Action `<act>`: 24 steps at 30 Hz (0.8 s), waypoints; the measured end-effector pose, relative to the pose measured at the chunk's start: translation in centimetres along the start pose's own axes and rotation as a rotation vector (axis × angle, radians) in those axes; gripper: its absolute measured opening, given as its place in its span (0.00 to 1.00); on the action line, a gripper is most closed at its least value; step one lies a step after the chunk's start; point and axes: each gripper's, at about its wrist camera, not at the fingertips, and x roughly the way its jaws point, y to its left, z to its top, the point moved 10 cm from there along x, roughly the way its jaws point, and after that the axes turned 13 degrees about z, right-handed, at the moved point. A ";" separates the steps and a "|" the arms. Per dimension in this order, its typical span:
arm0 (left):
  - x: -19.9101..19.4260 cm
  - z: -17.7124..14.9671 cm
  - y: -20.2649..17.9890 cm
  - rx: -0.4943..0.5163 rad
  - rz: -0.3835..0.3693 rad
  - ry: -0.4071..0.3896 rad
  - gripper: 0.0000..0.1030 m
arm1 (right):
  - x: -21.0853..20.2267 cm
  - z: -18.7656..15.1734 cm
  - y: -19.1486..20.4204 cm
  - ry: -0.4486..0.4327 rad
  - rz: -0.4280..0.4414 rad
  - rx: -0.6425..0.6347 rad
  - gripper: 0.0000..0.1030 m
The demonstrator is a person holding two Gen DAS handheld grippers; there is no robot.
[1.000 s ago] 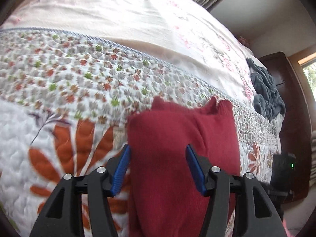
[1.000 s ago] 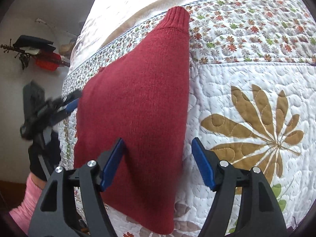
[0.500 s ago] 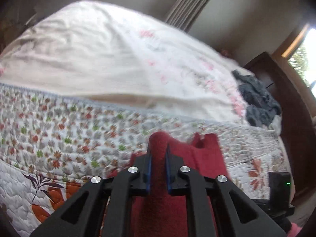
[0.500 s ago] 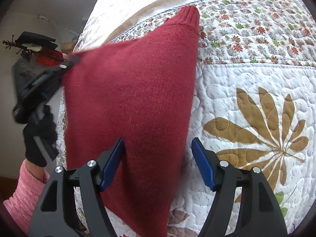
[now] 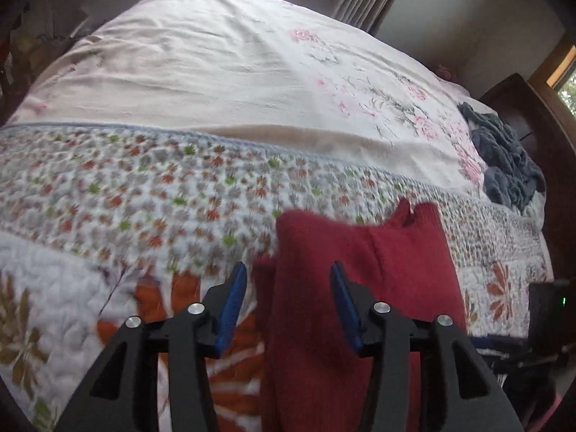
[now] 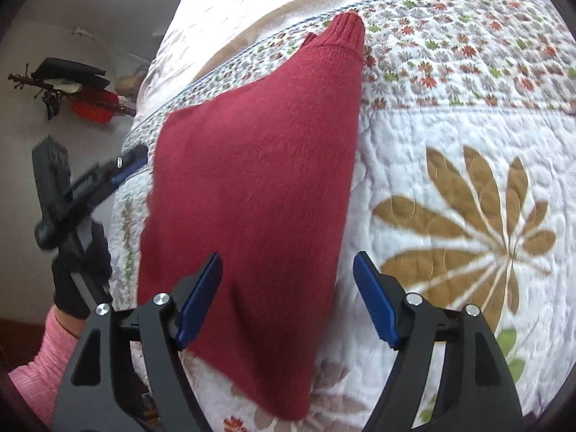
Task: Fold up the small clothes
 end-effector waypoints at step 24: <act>-1.8 -13.2 -1.7 0.055 0.028 0.171 0.54 | 1.3 -8.4 0.0 0.128 -0.045 0.031 0.39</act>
